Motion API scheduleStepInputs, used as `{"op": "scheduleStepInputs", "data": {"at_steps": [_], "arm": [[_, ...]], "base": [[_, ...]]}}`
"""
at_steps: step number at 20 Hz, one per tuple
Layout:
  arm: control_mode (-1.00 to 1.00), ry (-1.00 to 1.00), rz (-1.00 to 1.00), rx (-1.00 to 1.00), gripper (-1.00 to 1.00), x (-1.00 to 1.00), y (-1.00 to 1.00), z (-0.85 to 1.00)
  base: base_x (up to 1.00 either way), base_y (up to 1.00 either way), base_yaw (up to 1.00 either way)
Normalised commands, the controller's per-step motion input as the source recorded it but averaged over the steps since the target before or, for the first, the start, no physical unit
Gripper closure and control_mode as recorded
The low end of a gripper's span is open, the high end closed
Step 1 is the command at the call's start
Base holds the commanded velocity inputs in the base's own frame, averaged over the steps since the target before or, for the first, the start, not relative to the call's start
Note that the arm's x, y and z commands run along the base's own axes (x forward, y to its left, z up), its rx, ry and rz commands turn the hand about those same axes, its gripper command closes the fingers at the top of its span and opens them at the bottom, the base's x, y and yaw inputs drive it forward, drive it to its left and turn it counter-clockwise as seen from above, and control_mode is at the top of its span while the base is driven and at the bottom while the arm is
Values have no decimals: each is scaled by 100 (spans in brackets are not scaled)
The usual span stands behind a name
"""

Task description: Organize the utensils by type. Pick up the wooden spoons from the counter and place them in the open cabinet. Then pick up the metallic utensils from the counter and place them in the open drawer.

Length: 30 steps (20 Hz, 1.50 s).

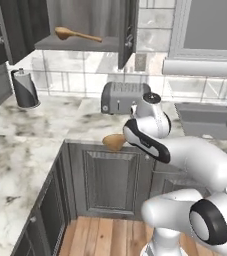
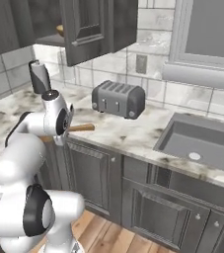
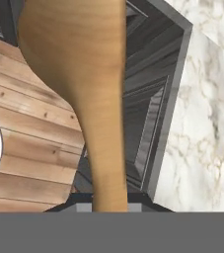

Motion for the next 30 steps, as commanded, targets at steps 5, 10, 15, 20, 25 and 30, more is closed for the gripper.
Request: {"op": "scheduleStepInputs", "data": {"at_steps": [5,10,15,20,25,30], "arm": [[100,0,0,0,100,0,0,0],[100,0,0,0,100,0,0,0],[100,0,0,0,100,0,0,0],[100,0,0,0,100,0,0,0],[100,0,0,0,100,0,0,0],[100,0,0,0,100,0,0,0]], "base": [[34,34,-4],[52,28,3],[57,36,0],[41,33,0],[41,47,-2],[53,43,0]]}}
